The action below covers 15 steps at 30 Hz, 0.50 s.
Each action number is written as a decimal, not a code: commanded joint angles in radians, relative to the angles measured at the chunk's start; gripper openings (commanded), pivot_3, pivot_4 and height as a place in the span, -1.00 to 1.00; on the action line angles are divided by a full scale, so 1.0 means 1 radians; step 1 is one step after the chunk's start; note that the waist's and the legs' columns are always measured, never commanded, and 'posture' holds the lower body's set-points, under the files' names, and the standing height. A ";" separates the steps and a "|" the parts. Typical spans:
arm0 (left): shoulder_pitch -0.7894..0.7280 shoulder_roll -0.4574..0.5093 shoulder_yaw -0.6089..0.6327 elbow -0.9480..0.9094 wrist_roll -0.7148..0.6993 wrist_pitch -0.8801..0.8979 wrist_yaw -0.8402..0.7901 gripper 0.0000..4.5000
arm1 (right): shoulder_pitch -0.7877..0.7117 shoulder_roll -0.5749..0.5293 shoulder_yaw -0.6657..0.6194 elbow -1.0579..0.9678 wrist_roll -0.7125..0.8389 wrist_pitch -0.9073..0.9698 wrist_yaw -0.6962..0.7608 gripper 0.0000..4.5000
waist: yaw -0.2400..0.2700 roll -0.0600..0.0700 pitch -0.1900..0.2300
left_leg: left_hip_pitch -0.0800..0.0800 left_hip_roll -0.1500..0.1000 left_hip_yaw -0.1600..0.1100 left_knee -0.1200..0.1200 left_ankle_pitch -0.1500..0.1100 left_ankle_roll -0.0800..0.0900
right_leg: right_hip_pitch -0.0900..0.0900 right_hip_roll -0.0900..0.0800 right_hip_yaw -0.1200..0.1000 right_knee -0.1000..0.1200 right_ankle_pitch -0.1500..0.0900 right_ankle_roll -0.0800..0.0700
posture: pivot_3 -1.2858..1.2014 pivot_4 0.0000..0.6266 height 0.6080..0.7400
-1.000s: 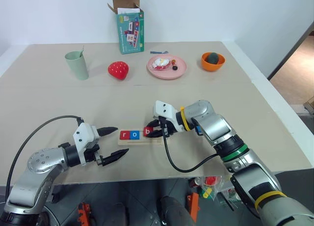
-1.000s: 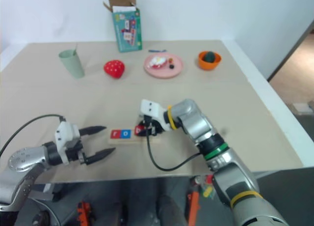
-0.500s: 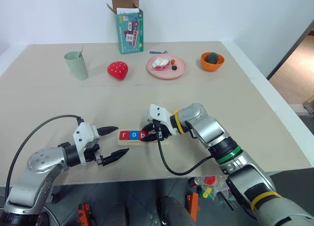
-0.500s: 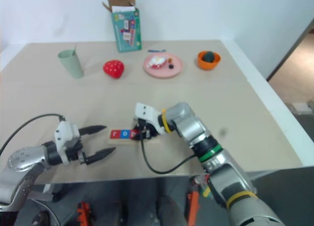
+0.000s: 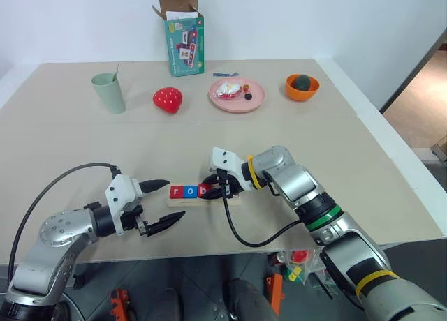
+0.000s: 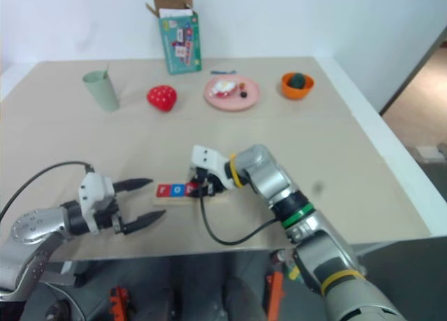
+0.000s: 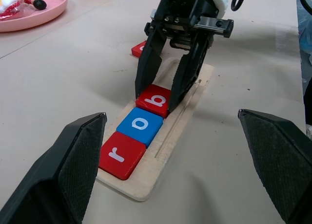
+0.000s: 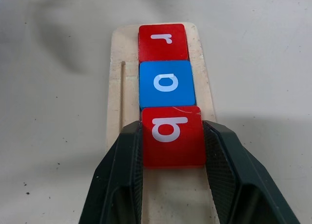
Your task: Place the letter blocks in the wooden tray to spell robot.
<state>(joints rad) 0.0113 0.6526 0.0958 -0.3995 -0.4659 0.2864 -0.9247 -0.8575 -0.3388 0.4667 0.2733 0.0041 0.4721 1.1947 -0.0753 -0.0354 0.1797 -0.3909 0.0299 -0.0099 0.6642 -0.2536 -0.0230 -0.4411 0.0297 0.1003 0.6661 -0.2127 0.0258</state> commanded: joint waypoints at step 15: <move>-0.003 0.011 -0.005 -0.011 0.031 -0.025 -0.004 1.00 | -0.046 0.017 -0.032 0.007 0.022 0.026 0.012 0.95 | -0.001 0.000 0.000 | 0.000 0.000 0.000 0.000 0.000 0.000 | 0.000 0.000 0.000 0.000 0.000 0.000 | 0.03 -0.52 1.00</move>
<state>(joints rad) 0.0111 0.6524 0.0857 -0.3992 -0.4378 0.2818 -0.9245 -0.8712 -0.3251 0.4670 0.3026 0.0061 0.4899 1.2098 -0.0759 -0.0353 0.1798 -0.3910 0.0300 -0.0098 0.6642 -0.2536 -0.0229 -0.4412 0.0297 0.1003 0.6661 -0.2127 0.0258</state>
